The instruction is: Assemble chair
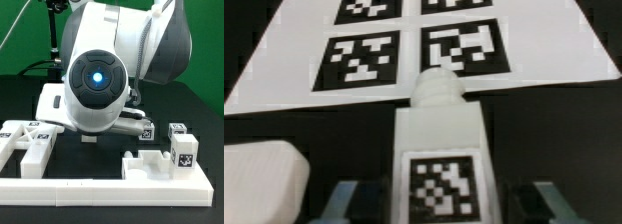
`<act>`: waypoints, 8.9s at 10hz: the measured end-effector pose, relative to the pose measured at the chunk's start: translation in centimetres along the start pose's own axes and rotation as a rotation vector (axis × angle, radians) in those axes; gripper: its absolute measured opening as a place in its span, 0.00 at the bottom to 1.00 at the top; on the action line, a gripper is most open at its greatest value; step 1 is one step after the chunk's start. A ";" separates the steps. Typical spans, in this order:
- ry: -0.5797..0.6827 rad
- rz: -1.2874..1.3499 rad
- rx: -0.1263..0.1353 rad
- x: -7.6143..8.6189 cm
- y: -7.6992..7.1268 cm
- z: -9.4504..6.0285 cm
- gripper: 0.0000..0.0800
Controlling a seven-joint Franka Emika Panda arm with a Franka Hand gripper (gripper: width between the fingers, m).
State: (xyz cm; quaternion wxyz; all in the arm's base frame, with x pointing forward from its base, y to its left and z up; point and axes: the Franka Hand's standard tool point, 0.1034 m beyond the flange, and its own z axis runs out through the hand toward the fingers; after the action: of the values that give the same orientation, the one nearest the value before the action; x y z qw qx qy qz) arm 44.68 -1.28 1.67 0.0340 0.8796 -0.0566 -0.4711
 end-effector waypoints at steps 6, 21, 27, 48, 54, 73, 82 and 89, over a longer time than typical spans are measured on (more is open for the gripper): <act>-0.063 -0.001 0.014 -5.9 -0.7 -8.8 0.36; 1.285 -0.076 0.137 -0.5 -5.2 -20.8 0.36; 1.594 -0.038 0.100 1.4 -6.1 -18.8 0.36; 1.534 -0.045 0.087 4.4 -7.1 -17.6 0.55; 1.533 -0.045 0.087 4.4 -7.1 -17.6 0.81; 0.974 0.458 0.462 4.7 -7.4 -19.0 0.36; 0.841 0.893 0.739 4.9 -6.7 -19.1 0.68; 1.020 0.218 0.371 5.2 -5.0 -18.8 0.81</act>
Offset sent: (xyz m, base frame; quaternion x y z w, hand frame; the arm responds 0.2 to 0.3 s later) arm 0.0332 0.0300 0.0884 0.0719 -0.0847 0.0431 0.9929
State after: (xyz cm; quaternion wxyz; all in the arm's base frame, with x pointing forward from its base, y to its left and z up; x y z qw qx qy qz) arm 63.57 3.15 7.20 -0.0496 0.9766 -0.2057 0.0390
